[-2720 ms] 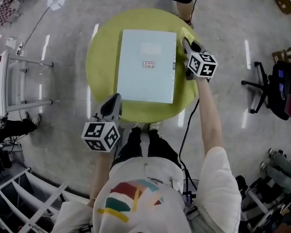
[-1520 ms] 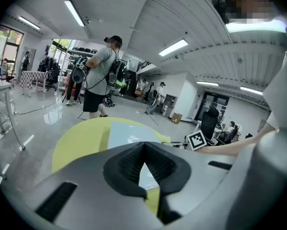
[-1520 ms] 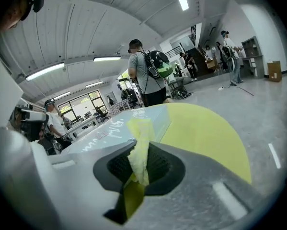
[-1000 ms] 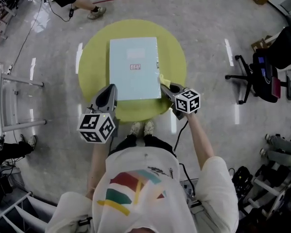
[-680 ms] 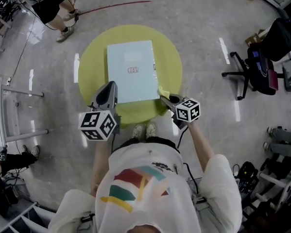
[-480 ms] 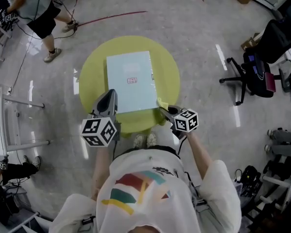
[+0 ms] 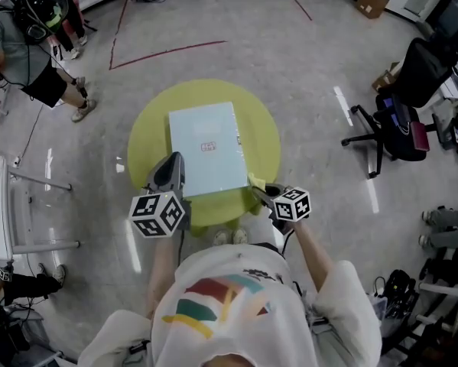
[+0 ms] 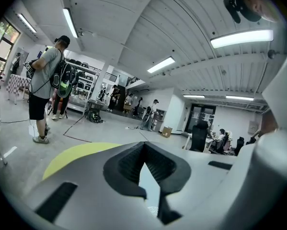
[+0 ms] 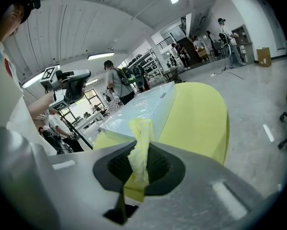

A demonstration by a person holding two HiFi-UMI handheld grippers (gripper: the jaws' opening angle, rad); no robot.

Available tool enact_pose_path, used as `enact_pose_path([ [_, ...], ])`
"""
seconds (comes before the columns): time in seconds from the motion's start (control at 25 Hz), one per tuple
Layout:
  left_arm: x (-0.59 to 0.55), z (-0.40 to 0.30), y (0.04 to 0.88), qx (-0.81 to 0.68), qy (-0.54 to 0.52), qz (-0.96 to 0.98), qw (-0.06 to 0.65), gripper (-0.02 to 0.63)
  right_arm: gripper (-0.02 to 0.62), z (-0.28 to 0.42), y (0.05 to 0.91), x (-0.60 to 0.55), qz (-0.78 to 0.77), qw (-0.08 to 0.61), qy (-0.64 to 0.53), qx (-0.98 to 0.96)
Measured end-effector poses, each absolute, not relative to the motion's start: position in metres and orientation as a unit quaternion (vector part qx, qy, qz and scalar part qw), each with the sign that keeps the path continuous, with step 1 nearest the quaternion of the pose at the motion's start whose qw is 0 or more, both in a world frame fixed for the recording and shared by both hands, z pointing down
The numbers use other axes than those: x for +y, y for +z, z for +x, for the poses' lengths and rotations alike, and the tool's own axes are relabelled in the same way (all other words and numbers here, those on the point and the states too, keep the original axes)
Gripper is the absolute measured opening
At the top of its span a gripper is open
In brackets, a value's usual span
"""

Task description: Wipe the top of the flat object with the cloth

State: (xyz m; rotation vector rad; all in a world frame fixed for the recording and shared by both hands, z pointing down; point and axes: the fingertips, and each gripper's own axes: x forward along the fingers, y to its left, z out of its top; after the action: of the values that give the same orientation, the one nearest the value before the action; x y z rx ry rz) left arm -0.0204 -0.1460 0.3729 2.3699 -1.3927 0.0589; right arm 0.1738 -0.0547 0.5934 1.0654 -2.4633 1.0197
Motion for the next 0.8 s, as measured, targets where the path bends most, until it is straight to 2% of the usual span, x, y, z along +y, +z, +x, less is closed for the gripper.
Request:
enact_pose_path([
  [0.16, -0.156, -0.023, 0.365, -0.515, 0.024, 0.834, 0.195, 0.014, 0.028, 0.195, 0.582, -0.083, 0.416, 0.191, 0.307, -0.835],
  [0.28, -0.156, -0.022, 0.356, -0.522, 0.025, 0.830, 0.197, 0.014, 0.028, 0.210, 0.548, -0.113, 0.464, 0.203, 0.255, -0.824],
  [0.52, -0.160, -0.014, 0.329, -0.532, 0.019, 0.829, 0.173, 0.014, 0.028, 0.206, 0.426, -0.180, 0.542, 0.178, 0.108, -0.814],
  [0.8, -0.151, -0.012, 0.285, -0.542, 0.009, 0.831, 0.121, 0.014, 0.028, 0.145, 0.301, -0.167, 0.568, 0.108, -0.017, -0.816],
])
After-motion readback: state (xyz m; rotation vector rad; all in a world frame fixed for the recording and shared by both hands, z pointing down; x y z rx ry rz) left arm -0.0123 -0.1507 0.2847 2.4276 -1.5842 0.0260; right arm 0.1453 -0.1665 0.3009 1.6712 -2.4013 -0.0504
